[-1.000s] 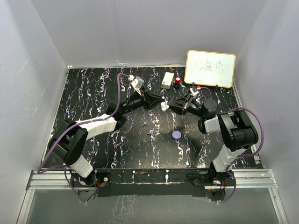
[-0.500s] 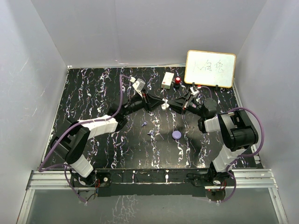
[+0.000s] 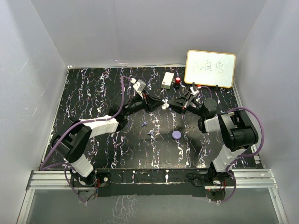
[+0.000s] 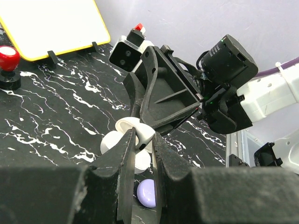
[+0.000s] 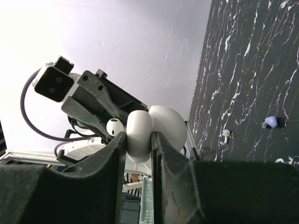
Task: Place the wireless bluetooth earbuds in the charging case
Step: Place the earbud in the charging case.
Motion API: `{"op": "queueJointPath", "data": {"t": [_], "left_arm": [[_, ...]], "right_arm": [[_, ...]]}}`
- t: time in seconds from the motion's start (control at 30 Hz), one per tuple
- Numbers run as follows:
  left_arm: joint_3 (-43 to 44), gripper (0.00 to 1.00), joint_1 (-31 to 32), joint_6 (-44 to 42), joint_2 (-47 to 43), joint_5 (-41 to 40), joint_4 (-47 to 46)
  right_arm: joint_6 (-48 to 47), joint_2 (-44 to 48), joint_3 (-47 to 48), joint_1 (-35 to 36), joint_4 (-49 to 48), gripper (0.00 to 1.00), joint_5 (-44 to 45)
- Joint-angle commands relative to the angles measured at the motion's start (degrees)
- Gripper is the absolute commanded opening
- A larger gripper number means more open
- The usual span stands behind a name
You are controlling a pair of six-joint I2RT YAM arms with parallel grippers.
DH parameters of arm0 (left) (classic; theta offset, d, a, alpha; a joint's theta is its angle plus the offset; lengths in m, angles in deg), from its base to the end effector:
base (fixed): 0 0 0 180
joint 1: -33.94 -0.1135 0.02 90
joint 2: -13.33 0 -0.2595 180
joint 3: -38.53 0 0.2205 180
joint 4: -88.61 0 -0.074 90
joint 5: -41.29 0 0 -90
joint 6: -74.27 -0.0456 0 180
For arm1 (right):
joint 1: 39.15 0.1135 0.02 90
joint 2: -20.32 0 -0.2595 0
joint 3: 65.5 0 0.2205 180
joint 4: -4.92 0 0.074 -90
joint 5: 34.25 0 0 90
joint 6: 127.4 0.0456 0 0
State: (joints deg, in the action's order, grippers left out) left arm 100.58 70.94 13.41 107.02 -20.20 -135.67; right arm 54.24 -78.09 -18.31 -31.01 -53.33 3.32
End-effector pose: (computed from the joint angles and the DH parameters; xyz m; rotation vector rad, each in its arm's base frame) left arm 0.2550 -0.2194 0.2818 0.5522 1.3992 -1.2825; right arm 0.2890 0.0778 0.2108 0.4140 1.8463 1.9542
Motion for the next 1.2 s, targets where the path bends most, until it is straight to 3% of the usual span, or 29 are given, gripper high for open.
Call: {"op": "queueJointPath", "data": {"t": [0.0,1.17], "left_arm": [[0.49,0.00,0.36,-1.55,0.08,-0.30,-3.33],[1.36,0.00,0.43,-1.56,2.20,-0.74,-4.45]], "right_arm": [[0.03,0.15,1.93,0.05,-4.18,0.00,0.42],[0.38,0.68,1.82,0.38,-4.62,0.00,0.44]]}}
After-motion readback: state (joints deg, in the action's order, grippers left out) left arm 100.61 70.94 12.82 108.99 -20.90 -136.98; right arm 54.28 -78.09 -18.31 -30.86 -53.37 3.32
